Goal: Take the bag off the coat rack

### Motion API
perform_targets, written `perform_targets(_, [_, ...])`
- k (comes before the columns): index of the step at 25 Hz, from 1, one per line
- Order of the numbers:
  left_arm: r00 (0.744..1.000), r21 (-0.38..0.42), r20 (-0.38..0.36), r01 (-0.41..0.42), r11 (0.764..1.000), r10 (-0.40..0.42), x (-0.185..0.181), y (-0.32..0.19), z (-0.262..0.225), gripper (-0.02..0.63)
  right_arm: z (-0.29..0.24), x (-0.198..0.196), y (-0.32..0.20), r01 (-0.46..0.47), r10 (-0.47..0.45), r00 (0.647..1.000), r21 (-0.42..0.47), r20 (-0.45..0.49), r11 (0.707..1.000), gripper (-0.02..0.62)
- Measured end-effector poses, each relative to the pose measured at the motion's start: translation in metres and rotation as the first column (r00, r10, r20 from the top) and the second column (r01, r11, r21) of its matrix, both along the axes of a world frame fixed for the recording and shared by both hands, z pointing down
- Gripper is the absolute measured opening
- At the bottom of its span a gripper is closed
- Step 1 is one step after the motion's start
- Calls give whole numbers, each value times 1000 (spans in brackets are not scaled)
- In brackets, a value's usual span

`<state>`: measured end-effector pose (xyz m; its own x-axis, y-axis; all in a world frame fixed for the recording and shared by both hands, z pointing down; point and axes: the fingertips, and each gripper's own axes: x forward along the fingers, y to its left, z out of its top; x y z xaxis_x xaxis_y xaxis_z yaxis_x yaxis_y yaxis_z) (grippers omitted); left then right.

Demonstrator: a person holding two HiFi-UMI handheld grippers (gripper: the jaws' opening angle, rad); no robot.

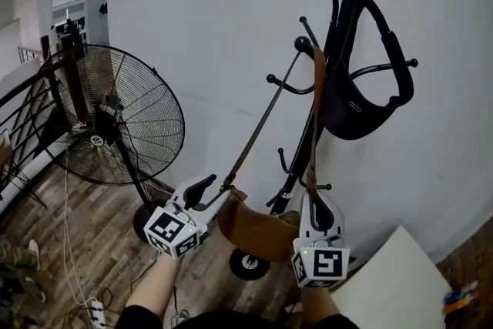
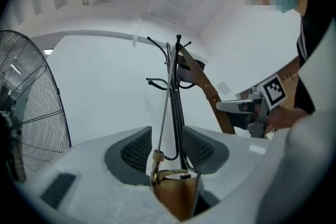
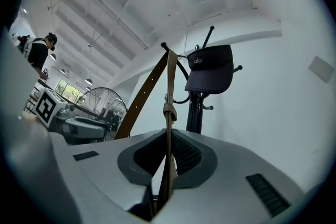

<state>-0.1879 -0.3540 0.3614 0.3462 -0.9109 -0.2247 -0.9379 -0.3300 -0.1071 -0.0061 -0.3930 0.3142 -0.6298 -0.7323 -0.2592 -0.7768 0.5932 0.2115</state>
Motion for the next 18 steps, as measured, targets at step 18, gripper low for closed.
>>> perform_targets(18, [965,0,114,-236,972,234,17,-53,-33,90,2,-12,19,-162,162,987,-54,-10,985,28])
